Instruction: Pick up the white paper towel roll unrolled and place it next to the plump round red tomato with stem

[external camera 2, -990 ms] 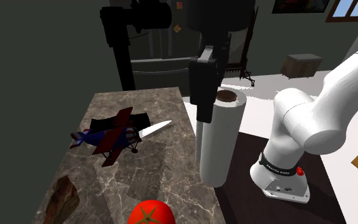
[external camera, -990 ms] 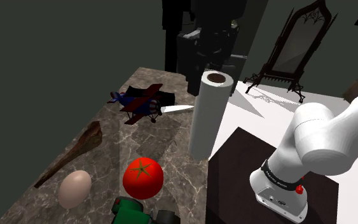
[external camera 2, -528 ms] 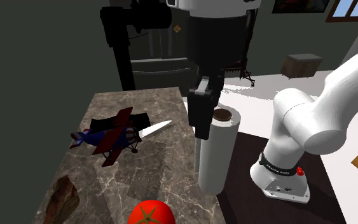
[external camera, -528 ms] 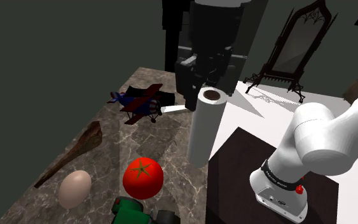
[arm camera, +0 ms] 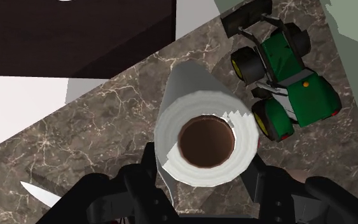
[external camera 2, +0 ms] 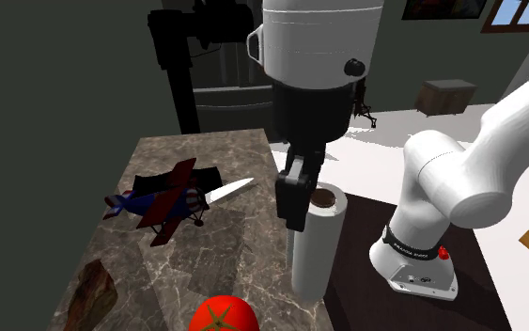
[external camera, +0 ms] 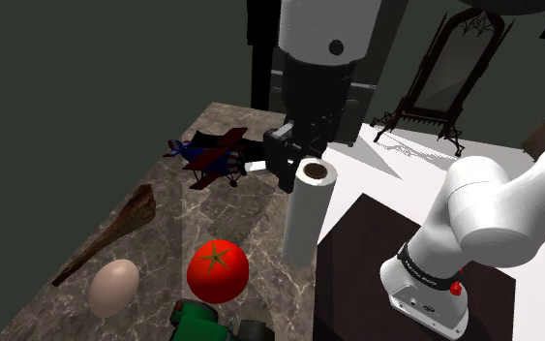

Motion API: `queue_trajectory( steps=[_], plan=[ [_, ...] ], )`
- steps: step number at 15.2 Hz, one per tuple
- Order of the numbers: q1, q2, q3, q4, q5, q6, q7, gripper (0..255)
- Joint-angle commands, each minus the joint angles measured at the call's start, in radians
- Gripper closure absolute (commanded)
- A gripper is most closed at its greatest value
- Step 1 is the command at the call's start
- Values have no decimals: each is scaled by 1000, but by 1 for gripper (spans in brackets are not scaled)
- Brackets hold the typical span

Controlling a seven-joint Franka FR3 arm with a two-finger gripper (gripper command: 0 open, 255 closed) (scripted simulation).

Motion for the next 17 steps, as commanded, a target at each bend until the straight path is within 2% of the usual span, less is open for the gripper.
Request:
queue_trajectory(
  steps=[1,17],
  plan=[
    [2,-4,4,-28,4,25,-2,255],
    [15,-2,44,-238,36,238,-12,255]
  ],
)
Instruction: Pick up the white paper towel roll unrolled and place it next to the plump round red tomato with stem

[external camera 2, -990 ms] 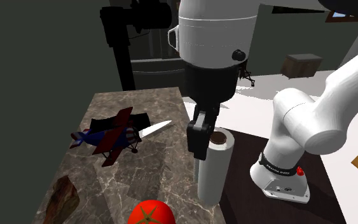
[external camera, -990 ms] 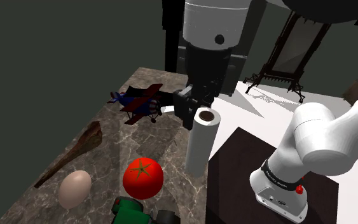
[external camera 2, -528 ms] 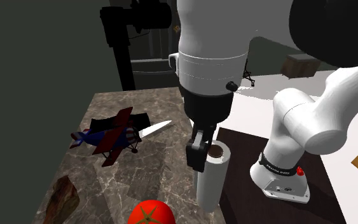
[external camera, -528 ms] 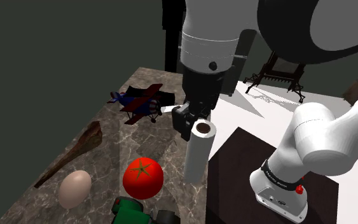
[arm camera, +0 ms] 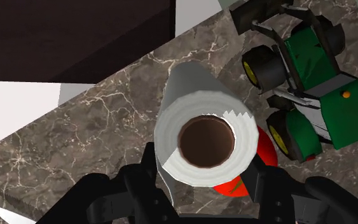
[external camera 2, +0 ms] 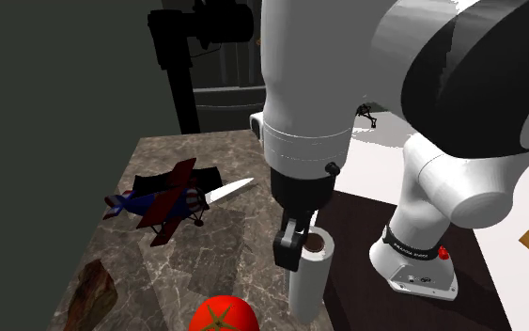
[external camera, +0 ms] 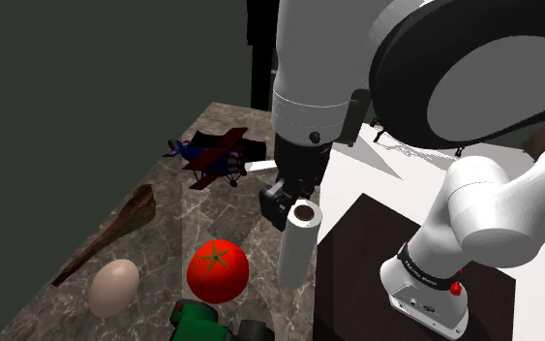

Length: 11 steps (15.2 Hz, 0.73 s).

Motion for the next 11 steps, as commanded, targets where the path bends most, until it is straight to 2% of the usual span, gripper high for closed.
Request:
queue_trajectory(
  steps=[1,11],
  plan=[
    [1,4,6,-26,4,30,-2,255],
    [5,43,40,-132,23,176,-4,255]
  ],
)
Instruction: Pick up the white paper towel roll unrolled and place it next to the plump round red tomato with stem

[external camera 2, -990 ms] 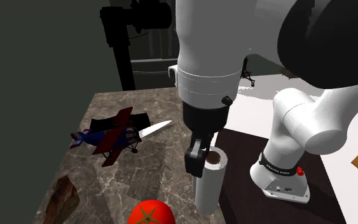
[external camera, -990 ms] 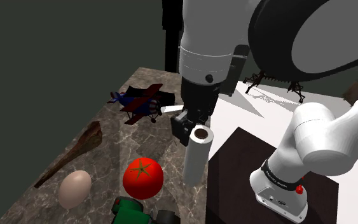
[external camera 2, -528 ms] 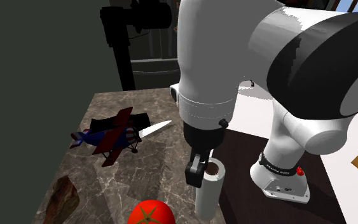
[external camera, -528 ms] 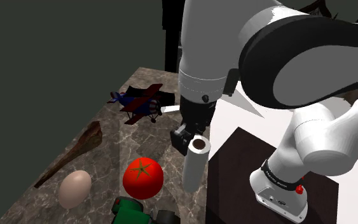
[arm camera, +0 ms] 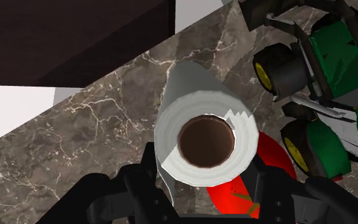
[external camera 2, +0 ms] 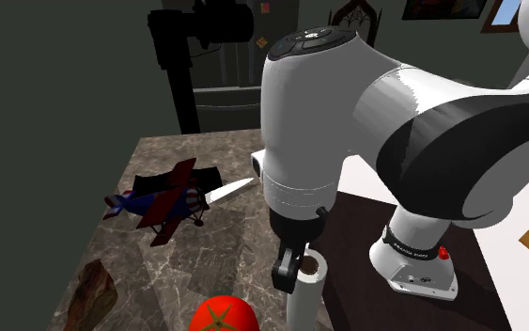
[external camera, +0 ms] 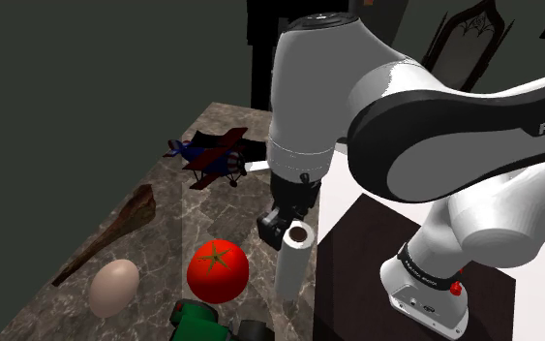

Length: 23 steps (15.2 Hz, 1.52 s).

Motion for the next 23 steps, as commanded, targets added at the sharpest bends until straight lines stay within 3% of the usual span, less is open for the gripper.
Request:
queue_trajectory(
  steps=[1,8,9,14,18,23],
  plan=[
    [1,8,6,-19,4,27,-1,255],
    [1,8,6,-19,4,27,-1,255],
    [1,8,6,-19,4,27,-1,0],
    [1,8,6,-19,4,27,-1,0],
    [-4,-28,-27,83,-16,-111,1,0],
    [-4,-28,-27,83,-16,-111,1,0]
  ],
)
